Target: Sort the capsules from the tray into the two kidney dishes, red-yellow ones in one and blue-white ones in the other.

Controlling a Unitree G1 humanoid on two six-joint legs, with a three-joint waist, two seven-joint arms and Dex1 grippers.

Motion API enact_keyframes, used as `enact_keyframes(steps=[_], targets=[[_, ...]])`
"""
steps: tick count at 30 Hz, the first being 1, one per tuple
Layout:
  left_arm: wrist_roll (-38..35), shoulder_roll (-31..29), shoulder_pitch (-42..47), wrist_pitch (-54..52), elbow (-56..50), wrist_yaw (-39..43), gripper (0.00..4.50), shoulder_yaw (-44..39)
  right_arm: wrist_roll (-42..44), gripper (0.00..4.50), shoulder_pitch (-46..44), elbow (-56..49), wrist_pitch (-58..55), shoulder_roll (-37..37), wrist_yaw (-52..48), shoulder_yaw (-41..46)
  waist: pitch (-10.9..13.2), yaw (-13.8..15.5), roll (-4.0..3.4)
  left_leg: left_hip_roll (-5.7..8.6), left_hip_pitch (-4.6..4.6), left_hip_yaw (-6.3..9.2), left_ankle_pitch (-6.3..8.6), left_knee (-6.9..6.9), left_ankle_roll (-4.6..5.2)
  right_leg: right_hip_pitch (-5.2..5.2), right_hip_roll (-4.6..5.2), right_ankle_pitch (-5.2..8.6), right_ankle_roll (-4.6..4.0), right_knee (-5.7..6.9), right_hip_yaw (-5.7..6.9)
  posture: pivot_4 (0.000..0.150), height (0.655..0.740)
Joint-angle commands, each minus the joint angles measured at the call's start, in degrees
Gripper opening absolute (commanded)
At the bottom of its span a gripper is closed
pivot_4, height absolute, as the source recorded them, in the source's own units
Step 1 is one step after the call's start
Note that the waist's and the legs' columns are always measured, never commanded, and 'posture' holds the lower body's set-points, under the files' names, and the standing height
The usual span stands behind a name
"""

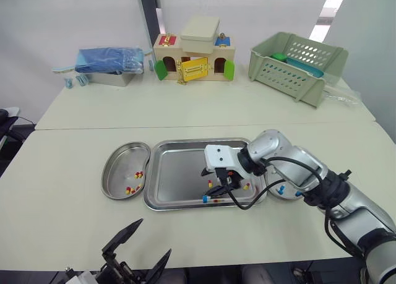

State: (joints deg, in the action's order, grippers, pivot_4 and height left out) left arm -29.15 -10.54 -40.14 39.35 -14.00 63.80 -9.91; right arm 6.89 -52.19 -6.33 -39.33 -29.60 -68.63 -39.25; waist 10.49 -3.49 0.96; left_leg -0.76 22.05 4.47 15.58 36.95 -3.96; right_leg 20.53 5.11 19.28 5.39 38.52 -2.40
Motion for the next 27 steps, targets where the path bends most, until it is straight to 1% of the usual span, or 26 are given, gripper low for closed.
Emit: enact_keyframes(steps=[1,7,13,27], targets=[[0.2,0.1,-1.1,1.8,0.2,-1.8,4.50,1.5,-2.1,2.59,-1.3,-0.2,0.7,1.1,-0.5,-1.1,0.0,-0.1,0.00,-0.01,0.00,0.01,0.00,0.00,0.00,0.02,-0.01,0.00,0.00,0.02,0.01,0.150,0.7400],[0.4,-1.2,-2.1,3.4,0.9,-3.3,4.50,3.0,-5.4,2.59,-1.4,3.0,2.5,2.6,-0.8,-3.0,0.0,-0.3,0.00,-0.02,-0.02,0.02,0.00,0.01,0.00,0.05,-0.03,0.00,0.00,0.11,0.00,0.150,0.7400],[0.3,-2.7,-2.4,4.5,1.8,-4.3,4.50,3.6,-9.3,2.59,-1.1,5.4,6.6,3.6,-0.6,-4.4,0.0,-0.2,0.00,-0.02,-0.02,0.06,0.00,0.02,0.00,0.05,-0.05,0.00,-0.01,0.17,0.04,0.150,0.7400],[0.6,-4.9,-3.1,4.8,1.8,-6.8,4.50,4.4,-14.9,2.59,-0.1,7.7,11.4,4.5,-2.3,-5.5,0.0,0.1,0.00,-0.02,-0.03,0.08,-0.01,0.03,0.00,0.06,-0.06,0.01,-0.01,0.22,0.05,0.150,0.7400]])
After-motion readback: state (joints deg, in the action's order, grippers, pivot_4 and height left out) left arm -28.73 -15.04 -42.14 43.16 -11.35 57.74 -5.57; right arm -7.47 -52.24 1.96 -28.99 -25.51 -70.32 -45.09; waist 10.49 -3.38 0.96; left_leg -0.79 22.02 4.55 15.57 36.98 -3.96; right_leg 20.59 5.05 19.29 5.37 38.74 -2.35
